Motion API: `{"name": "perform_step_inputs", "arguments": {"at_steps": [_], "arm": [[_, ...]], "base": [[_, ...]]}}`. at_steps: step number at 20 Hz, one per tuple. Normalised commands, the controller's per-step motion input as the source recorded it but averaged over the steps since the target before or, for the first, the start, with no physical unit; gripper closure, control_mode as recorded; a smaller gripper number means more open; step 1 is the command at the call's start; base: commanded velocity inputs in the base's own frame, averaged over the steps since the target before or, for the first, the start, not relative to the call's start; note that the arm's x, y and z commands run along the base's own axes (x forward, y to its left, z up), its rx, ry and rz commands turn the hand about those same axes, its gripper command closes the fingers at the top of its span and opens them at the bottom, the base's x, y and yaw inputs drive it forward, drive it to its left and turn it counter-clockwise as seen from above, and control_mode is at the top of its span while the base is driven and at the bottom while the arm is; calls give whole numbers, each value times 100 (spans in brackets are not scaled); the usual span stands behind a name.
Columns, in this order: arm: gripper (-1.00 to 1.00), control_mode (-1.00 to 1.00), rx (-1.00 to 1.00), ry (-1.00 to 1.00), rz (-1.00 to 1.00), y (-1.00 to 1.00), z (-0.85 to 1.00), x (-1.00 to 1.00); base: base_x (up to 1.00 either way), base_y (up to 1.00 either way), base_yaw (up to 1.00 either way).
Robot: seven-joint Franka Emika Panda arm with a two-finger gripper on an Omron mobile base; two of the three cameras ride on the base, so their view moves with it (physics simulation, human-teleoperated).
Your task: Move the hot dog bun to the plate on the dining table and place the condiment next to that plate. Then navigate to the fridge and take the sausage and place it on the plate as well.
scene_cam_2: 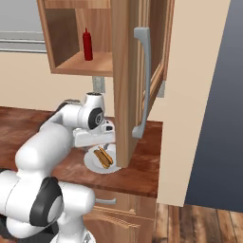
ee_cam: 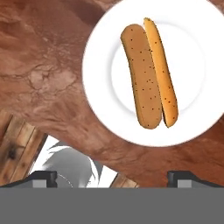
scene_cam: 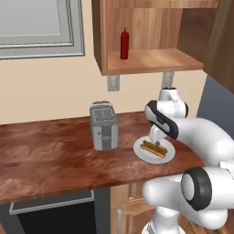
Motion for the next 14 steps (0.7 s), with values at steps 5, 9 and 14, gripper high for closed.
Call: {"name": "perform_step_inputs", "arguments": {"at_steps": [5,9,14], "arm": [[-100,-100,0,0,0,0,-42,5],[-100,-100,0,0,0,-1,-33,5],[-100,-100,0,-1,0,-4,-17,16]], "base": [[0,0,0],[0,0,0],[0,0,0]]}}
